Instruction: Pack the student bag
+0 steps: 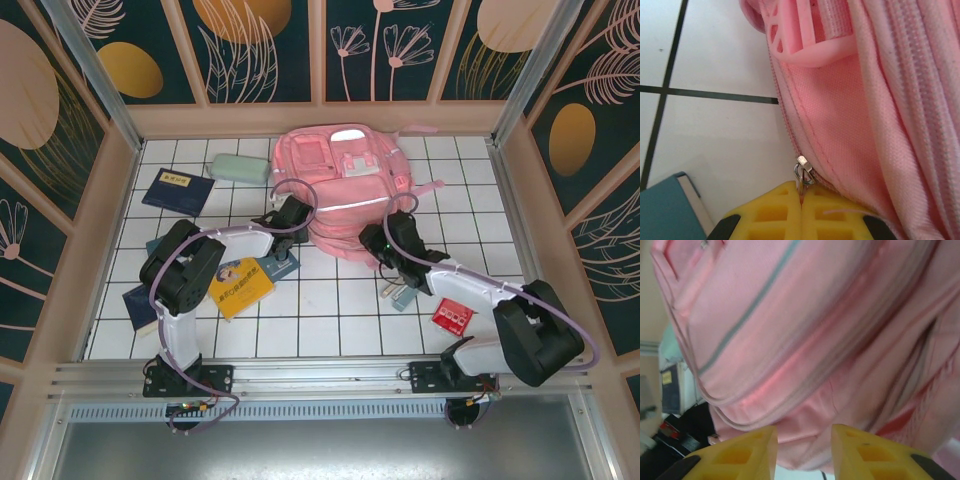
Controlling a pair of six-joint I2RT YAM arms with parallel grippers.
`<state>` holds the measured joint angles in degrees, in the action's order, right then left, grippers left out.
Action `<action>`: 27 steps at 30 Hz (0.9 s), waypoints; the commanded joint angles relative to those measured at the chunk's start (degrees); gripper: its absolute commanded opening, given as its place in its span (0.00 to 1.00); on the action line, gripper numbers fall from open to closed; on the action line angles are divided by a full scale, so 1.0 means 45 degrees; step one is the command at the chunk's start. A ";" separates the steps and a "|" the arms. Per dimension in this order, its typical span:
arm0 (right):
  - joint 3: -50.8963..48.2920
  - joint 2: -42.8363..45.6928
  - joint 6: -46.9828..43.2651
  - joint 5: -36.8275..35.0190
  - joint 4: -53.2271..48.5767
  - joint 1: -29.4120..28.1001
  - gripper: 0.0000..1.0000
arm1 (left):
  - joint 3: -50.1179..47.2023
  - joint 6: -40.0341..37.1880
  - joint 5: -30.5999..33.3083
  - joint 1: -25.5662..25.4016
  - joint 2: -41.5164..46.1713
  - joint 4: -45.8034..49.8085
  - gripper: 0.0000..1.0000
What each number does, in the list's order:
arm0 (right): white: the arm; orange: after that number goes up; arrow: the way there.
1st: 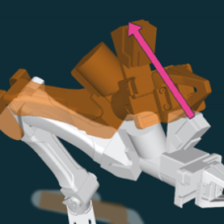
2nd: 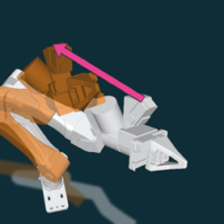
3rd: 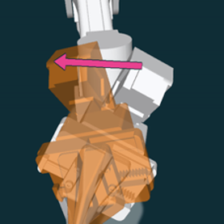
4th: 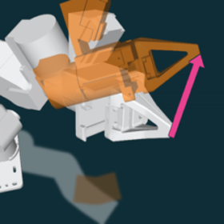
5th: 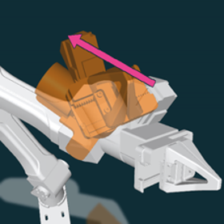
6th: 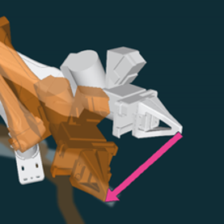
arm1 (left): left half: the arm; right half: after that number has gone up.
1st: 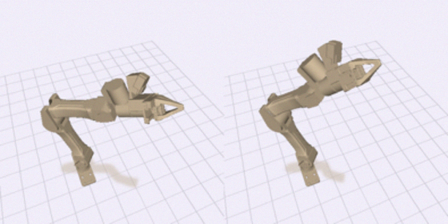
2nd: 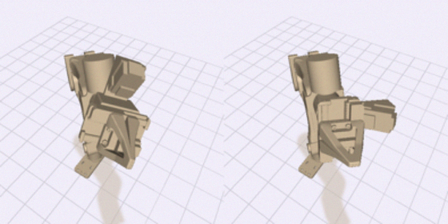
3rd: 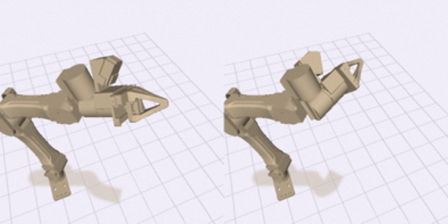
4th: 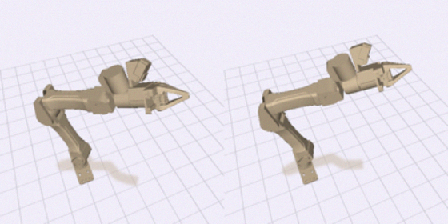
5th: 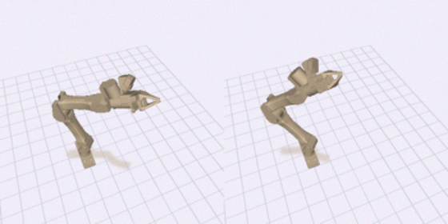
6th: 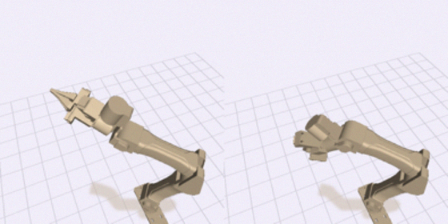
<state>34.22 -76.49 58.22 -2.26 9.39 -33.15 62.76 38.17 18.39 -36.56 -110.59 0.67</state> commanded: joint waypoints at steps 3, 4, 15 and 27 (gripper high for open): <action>-0.0586 -0.0017 0.1135 0.0250 0.0861 -0.0472 0.36 | -0.0139 0.0004 -0.0236 -0.0042 0.0380 -0.0187 0.00; -0.0645 0.0031 0.1262 0.0261 0.0856 -0.0536 0.37 | -0.0119 -0.0006 -0.0245 -0.0058 0.0369 -0.0182 0.00; -0.0627 -0.0220 0.1673 -0.0124 0.1348 -0.0659 0.44 | -0.0060 0.0044 -0.0372 -0.0251 0.0332 -0.0304 0.00; 0.0007 -0.1697 0.1738 0.0184 0.2347 -0.0253 0.35 | -0.0158 0.0052 -0.0445 -0.0472 0.0513 -0.0323 0.00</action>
<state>32.64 -82.87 65.71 -1.41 16.91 -34.96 62.65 38.20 17.85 -37.54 -110.52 0.56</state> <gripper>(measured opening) 0.363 0.060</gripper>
